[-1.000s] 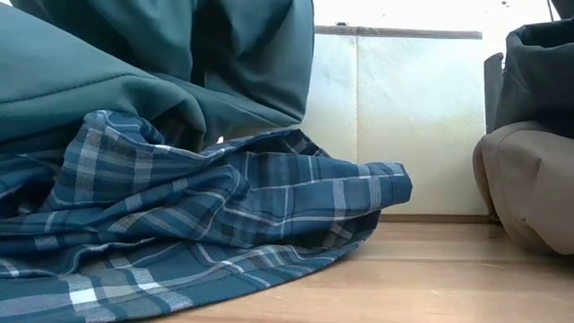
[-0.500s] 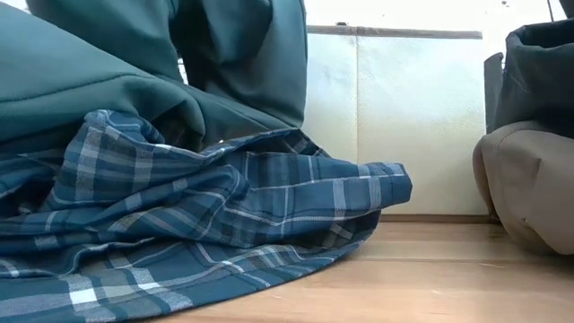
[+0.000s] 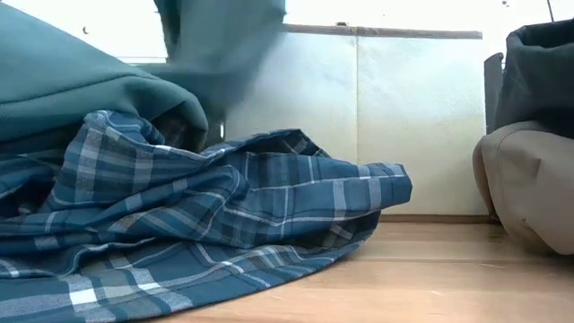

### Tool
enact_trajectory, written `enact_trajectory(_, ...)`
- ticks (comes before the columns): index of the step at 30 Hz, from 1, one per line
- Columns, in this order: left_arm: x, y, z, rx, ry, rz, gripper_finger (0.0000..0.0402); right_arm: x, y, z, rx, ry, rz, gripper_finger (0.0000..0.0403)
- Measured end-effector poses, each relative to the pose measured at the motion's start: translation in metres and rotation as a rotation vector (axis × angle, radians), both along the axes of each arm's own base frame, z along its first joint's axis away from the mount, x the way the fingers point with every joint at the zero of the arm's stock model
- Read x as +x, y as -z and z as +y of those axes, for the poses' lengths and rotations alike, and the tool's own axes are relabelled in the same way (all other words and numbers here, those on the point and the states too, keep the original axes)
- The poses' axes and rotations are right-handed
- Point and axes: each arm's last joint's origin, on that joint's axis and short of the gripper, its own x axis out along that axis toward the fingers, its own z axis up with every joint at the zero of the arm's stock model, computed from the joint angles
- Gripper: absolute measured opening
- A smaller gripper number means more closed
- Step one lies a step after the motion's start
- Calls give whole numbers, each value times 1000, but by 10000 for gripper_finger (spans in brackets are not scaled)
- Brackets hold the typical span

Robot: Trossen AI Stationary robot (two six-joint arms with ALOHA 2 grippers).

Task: Sort clothes
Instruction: Put the green pants into the laundry organizer

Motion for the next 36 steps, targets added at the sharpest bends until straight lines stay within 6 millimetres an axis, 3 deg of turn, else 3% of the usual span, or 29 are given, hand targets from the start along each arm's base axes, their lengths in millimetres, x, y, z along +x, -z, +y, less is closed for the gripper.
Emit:
enact_trajectory(6, 1, 7, 0, 38, -47, 13, 162, -35, -42, -5, 58, -7, -372, 2)
enact_trajectory(10, 2, 14, 3, 128, -121, 48, 162, -56, -60, -6, 109, -111, -558, 2)
enact_trajectory(16, -1, 32, 8, 96, -116, 207, 162, -78, -73, -9, 129, -120, -627, 2)
enact_trajectory(21, 7, 65, 2, 78, -210, 345, 162, -88, -77, -8, 139, -129, -603, 2)
enact_trajectory(25, 26, 103, -10, 163, -280, 428, 162, -91, -78, -2, 152, -155, -631, 2)
enact_trajectory(29, 43, 142, -9, 263, -447, 365, 162, -96, -79, 8, 147, -186, -652, 2)
enact_trajectory(36, 86, 182, -6, 161, -283, 292, 162, -102, -79, 29, 98, -208, -651, 2)
